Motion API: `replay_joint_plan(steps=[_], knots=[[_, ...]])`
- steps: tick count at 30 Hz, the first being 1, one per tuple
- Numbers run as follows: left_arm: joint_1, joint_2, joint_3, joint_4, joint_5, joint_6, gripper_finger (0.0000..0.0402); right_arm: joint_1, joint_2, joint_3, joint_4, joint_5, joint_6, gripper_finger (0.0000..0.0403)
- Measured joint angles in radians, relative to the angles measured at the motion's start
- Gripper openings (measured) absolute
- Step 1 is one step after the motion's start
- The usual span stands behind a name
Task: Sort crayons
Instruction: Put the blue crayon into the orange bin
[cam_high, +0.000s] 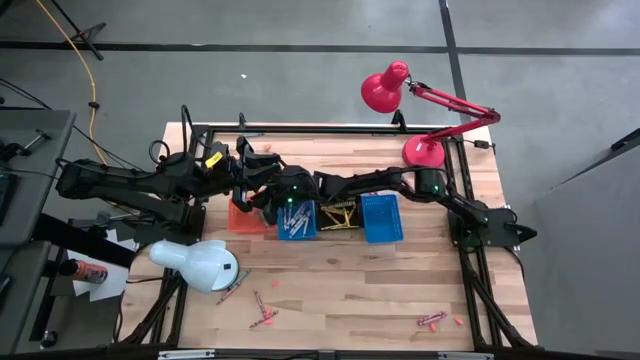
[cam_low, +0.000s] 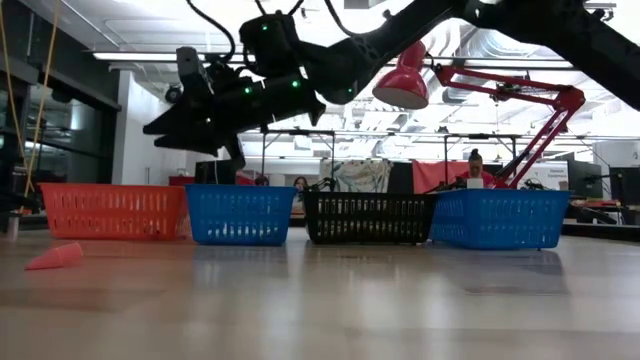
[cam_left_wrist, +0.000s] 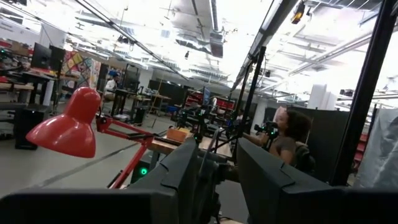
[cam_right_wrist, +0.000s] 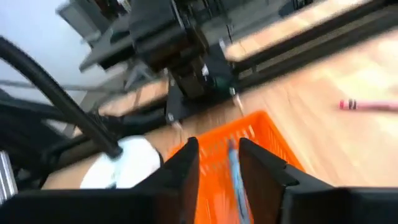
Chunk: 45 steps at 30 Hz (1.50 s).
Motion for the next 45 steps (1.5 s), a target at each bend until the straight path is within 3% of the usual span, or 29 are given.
replay_joint_plan(steps=[5,9,12,15,21,25,28,32,45], knots=[[0.0,0.0,0.0,0.002,0.0,0.002,0.0102,-0.039,-0.049,0.026,-0.154,-0.141,-0.083,0.0149],[0.0,-0.001,0.001,0.002,0.0,0.002,0.0102,-0.084,-0.162,-0.004,-0.348,-0.215,-0.223,0.0161],[0.0,-0.001,0.001,-0.002,-0.001,0.011,0.0102,-0.11,-0.266,-0.076,-0.507,-0.218,-0.342,0.0157],[0.0,0.0,0.001,-0.01,-0.001,0.036,0.0102,-0.128,-0.402,-0.233,-0.557,-0.22,-0.379,0.0146],[0.0,0.0,0.001,-0.073,-0.005,0.054,0.0102,-0.119,-0.759,-0.714,-0.329,-0.173,-0.213,0.0127],[0.0,0.0,0.001,-0.141,-0.01,0.082,0.0102,-0.062,-0.982,-0.983,-0.06,-0.027,-0.037,0.0122],[0.006,0.0,0.0,-0.181,-0.012,0.088,0.0102,-0.016,-1.099,-1.107,0.17,0.084,0.048,0.0122],[0.021,0.0,0.0,-0.208,-0.012,0.088,0.0102,0.015,-1.179,-1.155,0.323,0.148,0.053,0.0122],[0.042,0.0,0.0,-0.238,-0.013,0.035,0.0102,0.016,-1.24,-1.045,0.295,0.055,-0.069,0.0121]])
